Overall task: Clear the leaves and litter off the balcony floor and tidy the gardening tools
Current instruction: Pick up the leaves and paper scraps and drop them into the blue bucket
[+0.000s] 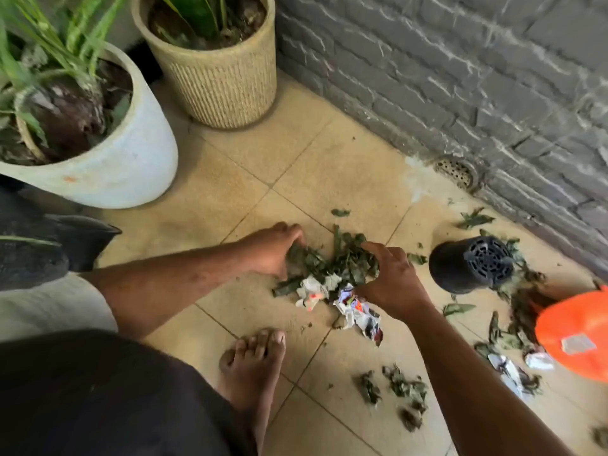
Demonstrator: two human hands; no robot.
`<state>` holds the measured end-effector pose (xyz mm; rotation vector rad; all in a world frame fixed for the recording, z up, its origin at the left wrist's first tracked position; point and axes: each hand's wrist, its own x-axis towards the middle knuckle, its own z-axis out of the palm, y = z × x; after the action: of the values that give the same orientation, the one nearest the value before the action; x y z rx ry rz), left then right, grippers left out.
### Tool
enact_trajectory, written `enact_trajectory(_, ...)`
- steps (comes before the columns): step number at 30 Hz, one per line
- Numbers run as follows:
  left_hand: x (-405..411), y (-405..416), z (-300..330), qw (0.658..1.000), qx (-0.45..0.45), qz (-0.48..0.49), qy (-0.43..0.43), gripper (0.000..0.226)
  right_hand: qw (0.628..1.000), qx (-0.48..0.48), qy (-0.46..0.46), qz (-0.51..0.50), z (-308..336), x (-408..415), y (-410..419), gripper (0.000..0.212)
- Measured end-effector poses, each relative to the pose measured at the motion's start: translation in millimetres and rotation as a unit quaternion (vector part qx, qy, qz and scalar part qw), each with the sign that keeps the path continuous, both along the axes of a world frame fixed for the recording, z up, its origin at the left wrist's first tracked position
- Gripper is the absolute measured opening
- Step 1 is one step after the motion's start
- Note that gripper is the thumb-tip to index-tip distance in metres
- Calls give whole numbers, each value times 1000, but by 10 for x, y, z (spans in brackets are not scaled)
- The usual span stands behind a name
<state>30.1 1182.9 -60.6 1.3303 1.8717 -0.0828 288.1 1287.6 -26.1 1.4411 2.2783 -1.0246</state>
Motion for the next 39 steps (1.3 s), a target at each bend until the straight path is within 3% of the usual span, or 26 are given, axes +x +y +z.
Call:
enact_trajectory(4,2,-77,-28,985,19,-151,83,156,996,27,-66,48,-61,55,-220,132)
enact_trajectory(7,-79,2,14,967,62,-238,65,161,991,33,-102,82,-133,-66,-227,145)
enact_trajectory(8,-38,-17,36,953,76,-286,70,158,988,41,-113,94,-157,-89,-216,146)
enact_trajectory(10,260,-270,-84,958,49,-271,78,135,983,50,-134,114,-197,-102,-195,147)
enact_trajectory(11,465,-553,-210,977,76,-187,76,102,980,55,-145,126,-222,-103,-185,146)
enact_trajectory(12,775,-1013,-404,969,84,-212,93,67,977,59,-154,134,-250,-91,-195,145)
enact_trajectory(13,1022,-1308,-524,973,82,-186,106,49,975,67,-158,140,-283,-80,-203,142)
enact_trajectory(15,1122,-1269,-357,948,32,-279,147,37,975,90,-147,139,-348,-53,-231,131)
enact_trajectory(17,480,-427,-9,899,214,-347,159,54,977,108,-130,130,-405,-36,-254,114)
enact_trajectory(18,353,-220,47,905,198,-360,110,62,978,114,-124,122,-434,-27,-257,105)
enact_trajectory(20,160,-75,-70,872,182,-438,122,72,981,120,-110,105,-488,-4,-258,88)
enact_trajectory(24,101,-189,-307,882,179,-429,80,66,991,107,-47,69,-595,47,-280,48)
enact_trajectory(28,38,-253,-442,936,192,-294,11,43,996,89,4,22,-648,62,-319,24)
enact_trajectory(30,68,-298,-482,961,181,-205,-36,36,996,22,46,-79,-634,67,-302,18)
enact_trajectory(31,87,-286,-431,971,175,-150,-57,31,982,-40,87,-162,-609,59,-285,16)
enact_trajectory(33,67,-222,-393,983,138,-26,-116,25,921,-152,155,-323,-514,29,-248,23)
enact_trajectory(36,176,-175,-282,967,83,131,-204,24,862,-226,189,-412,-335,-12,-169,24)
enact_trajectory(39,176,-23,21,904,73,307,-289,26,834,-258,201,-444,-200,-50,-129,25)
